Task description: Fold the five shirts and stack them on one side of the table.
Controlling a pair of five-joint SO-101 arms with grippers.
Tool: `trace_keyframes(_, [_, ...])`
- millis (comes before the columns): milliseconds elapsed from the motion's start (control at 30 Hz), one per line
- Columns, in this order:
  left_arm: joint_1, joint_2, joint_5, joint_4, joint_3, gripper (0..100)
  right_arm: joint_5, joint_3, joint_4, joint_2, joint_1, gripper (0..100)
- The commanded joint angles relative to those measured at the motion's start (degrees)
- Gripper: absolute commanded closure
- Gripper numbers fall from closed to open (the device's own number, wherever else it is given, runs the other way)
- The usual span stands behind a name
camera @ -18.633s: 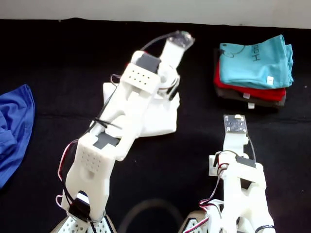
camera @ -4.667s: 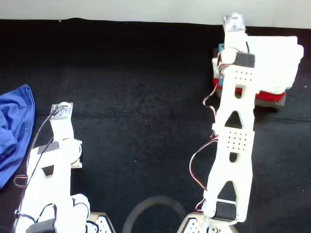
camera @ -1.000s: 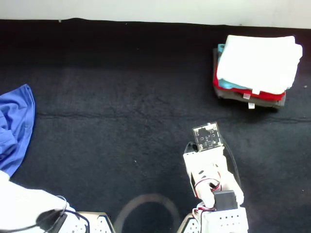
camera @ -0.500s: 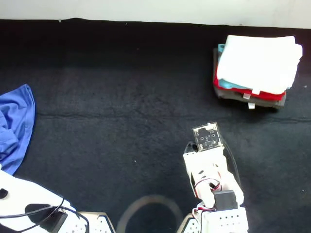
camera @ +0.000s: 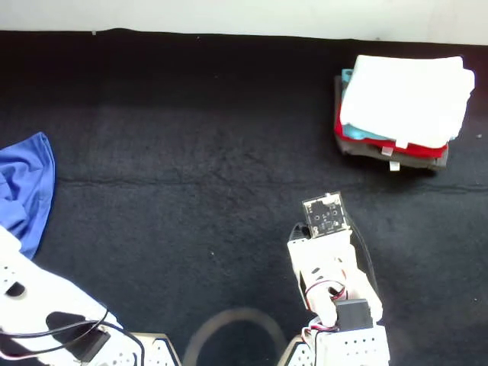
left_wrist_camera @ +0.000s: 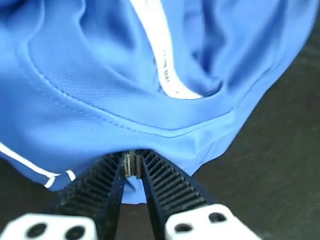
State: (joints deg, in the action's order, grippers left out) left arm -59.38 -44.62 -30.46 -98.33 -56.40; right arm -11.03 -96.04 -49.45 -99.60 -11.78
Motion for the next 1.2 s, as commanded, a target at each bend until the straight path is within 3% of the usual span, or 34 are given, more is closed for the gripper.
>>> trace_keyframes(0, [1.7,0.6,2.0,-2.2,-4.4,99,0.1,-7.9,-0.1,-0.4,-0.3,99.2])
trace_keyframes(133, [0.0,0.7,1.8,-2.5,-4.9,98,0.1,-7.9,-0.1,-0.4,-0.3,99.2])
trace_keyframes(267, [-8.1,2.6,1.8,-3.1,-2.9,84,0.1,-7.9,-0.1,-0.4,-0.3,99.2])
trace_keyframes(367, [-15.3,7.5,-2.3,-3.1,4.9,73,0.1,-7.9,0.0,-0.4,-0.3,99.2])
trace_keyframes(533, [-21.4,13.3,-9.8,-3.0,25.1,74,0.1,-7.9,0.1,-0.4,-0.3,99.2])
trace_keyframes(633, [-21.6,13.3,-10.2,0.5,34.1,74,0.1,-7.9,0.1,-0.4,-0.3,99.2])
trace_keyframes(900, [-20.4,13.4,-6.3,26.9,44.5,74,0.1,-7.9,0.1,-0.3,-0.3,99.2])
trace_keyframes(1167, [-18.9,13.9,-6.0,26.9,44.5,74,0.1,-7.9,0.1,-0.3,-0.3,99.2])
